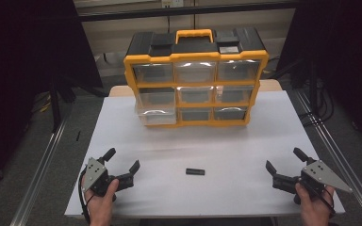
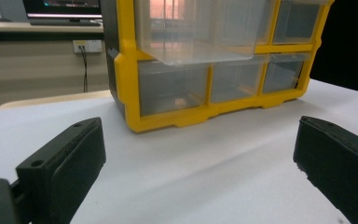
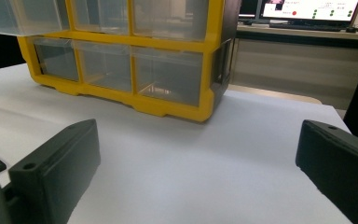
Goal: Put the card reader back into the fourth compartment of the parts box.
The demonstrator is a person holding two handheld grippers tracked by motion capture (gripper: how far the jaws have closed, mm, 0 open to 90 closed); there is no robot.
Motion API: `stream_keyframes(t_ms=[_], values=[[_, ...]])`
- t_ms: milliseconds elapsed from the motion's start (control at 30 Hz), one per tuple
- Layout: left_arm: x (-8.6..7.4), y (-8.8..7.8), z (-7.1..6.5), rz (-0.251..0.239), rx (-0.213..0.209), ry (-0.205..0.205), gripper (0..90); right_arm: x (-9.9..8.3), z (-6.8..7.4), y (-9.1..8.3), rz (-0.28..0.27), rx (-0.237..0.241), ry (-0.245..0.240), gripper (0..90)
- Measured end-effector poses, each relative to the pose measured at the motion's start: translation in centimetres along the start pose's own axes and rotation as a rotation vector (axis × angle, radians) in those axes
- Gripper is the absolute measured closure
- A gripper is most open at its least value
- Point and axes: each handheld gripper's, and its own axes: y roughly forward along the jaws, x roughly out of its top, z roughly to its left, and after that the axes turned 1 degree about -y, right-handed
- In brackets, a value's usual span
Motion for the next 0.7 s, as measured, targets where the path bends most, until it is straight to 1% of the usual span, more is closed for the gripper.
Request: stream_keyframes(t_ms=[33,67,133,167,200,233,300,333,367,467,533,567,600,633,667,700], values=[[0.1,0.0,0.1,0.012,-0.012,-0.007,1.9,0.0,0.0,0.0,0.0,0.0,0.0,0.0],[0.2,0.1,0.0,0.036,-0.029,0.002,1.3,0.0,0.0,0.0,0.004,0.005,0.004,0.0],[0.3,0.1,-0.1,0.042,-0.033,0.001,1.4,-0.1,0.0,0.0,0.008,0.005,0.0,0.0],[0.3,0.1,-0.2,0.048,-0.051,0.003,1.5,-0.1,0.0,0.1,0.007,0.009,0.002,0.0],[0.4,0.3,-0.3,0.068,-0.078,0.001,1.6,-0.1,0.0,0.1,0.01,0.011,0.005,0.0],[0.4,0.4,-0.4,0.073,-0.087,0.0,1.9,-0.1,0.0,0.1,0.01,0.013,0.004,0.0],[0.4,0.5,-0.5,0.075,-0.089,-0.006,1.9,-0.1,0.0,0.1,0.012,0.017,0.005,0.1],[0.5,0.6,-0.6,0.079,-0.093,0.005,1.9,-0.1,0.0,0.1,0.012,0.017,0.005,0.1],[0.6,0.7,-0.7,0.096,-0.108,0.013,2.2,-0.1,0.0,0.1,0.009,0.021,0.004,0.2],[0.7,0.8,-0.7,0.106,-0.119,0.02,2.4,-0.2,0.0,0.1,0.015,0.025,0.001,0.2],[0.8,1.1,-1.0,0.113,-0.137,0.021,2.6,-0.2,0.0,0.1,0.017,0.034,0.003,0.2],[0.8,1.1,-1.0,0.113,-0.137,0.021,2.8,-0.2,0.0,0.2,0.016,0.034,0.004,0.1],[0.9,1.1,-1.1,0.117,-0.141,0.028,3.5,-0.2,0.0,0.2,0.015,0.036,0.006,0.1],[0.9,1.2,-1.2,0.119,-0.155,0.026,4.7,-0.2,0.0,0.2,0.018,0.036,0.006,0.1],[0.8,1.4,-1.4,0.13,-0.183,0.039,4.9,-0.2,0.1,0.2,0.019,0.036,0.007,0.1],[0.8,1.5,-1.5,0.138,-0.2,0.039,4.9,-0.2,0.1,0.2,0.018,0.04,0.006,0.1]])
